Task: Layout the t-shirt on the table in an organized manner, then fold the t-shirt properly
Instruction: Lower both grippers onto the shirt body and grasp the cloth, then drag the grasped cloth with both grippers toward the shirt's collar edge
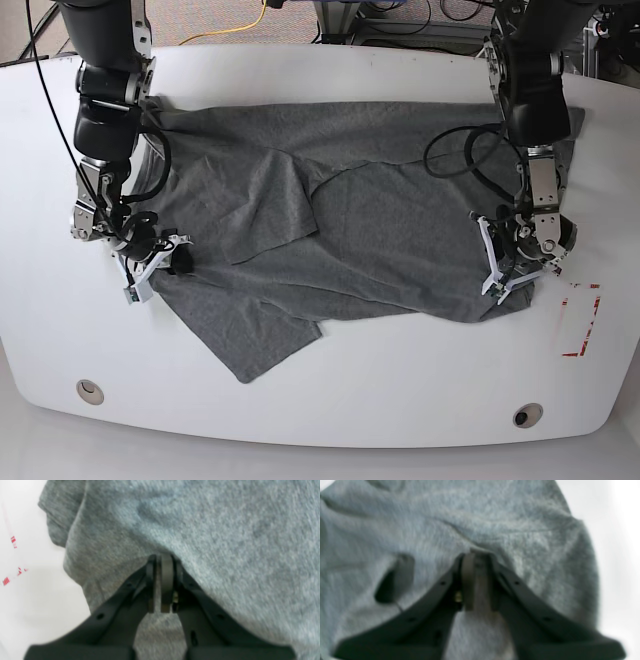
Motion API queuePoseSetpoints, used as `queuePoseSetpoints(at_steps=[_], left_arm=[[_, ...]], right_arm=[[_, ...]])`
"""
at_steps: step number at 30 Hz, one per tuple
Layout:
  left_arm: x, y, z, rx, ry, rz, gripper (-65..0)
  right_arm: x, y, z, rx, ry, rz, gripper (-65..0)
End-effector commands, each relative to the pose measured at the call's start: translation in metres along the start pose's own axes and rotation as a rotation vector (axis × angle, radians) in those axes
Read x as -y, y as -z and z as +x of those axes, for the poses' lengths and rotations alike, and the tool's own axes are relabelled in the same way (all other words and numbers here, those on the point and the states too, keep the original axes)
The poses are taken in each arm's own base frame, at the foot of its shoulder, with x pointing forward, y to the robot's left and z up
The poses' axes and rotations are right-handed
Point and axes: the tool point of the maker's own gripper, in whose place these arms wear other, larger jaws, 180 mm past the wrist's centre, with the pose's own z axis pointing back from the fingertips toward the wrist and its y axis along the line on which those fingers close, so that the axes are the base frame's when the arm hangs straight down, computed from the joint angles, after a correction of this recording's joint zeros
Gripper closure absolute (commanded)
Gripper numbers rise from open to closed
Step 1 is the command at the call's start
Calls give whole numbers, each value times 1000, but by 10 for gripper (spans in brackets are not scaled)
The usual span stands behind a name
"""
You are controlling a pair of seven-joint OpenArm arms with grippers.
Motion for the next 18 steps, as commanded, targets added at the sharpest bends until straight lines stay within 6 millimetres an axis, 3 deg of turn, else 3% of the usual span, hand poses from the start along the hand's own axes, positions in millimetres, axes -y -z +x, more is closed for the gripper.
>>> queuePoseSetpoints(at_steps=[1, 5, 9, 14, 18], left_arm=[[-11, -9, 3, -18, 17, 30, -25], [-22, -22, 8, -19, 28, 75, -64], [-37, -40, 16, 7, 22, 136, -178], [-43, -54, 14, 22, 18, 180, -290], [-46, -65, 17, 41, 28, 211, -300]], right_arm=[[2, -18, 44, 76, -88, -27, -231], [-10, -34, 54, 52, -192, -50, -390], [-32, -45, 52, 30, -273, -55, -507], [-49, -66, 44, 21, -320, -87, -533], [-54, -81, 27, 1, -309, -122, -533]])
